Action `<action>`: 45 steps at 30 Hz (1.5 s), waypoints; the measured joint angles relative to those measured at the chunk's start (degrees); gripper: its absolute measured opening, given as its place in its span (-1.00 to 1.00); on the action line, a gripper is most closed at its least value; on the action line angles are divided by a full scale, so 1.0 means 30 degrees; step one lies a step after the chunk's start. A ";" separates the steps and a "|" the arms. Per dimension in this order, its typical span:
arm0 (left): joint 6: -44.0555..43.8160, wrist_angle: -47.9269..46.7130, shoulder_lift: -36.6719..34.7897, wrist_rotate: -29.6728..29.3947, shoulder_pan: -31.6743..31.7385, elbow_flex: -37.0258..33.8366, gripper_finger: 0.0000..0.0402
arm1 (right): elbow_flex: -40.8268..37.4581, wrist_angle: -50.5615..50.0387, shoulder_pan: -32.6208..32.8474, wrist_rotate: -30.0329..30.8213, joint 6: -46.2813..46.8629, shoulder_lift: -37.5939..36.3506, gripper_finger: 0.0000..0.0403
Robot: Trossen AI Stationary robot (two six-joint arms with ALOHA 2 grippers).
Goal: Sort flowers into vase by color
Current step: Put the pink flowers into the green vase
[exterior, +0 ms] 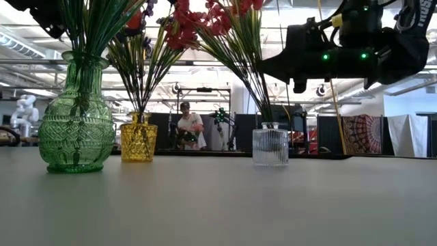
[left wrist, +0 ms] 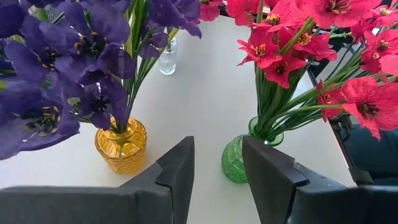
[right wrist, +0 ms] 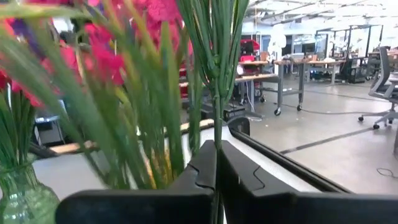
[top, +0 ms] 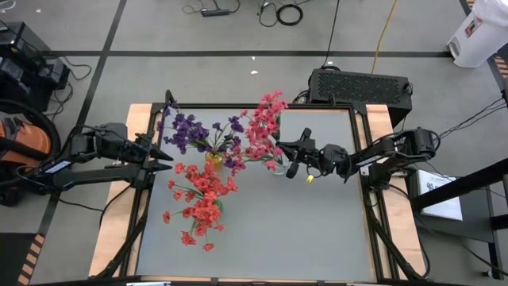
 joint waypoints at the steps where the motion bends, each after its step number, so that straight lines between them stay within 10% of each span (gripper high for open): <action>1: 0.0000 -0.0006 0.0000 0.0010 0.0000 0.0000 -0.30 | 0.0000 -0.0156 0.0007 -0.0007 -0.0005 0.0000 -1.00; 45: -0.0488 -0.0020 0.0000 0.0338 0.0000 0.0000 -0.30 | -0.0007 -0.5039 0.0189 -0.0233 0.0267 -0.0008 -0.91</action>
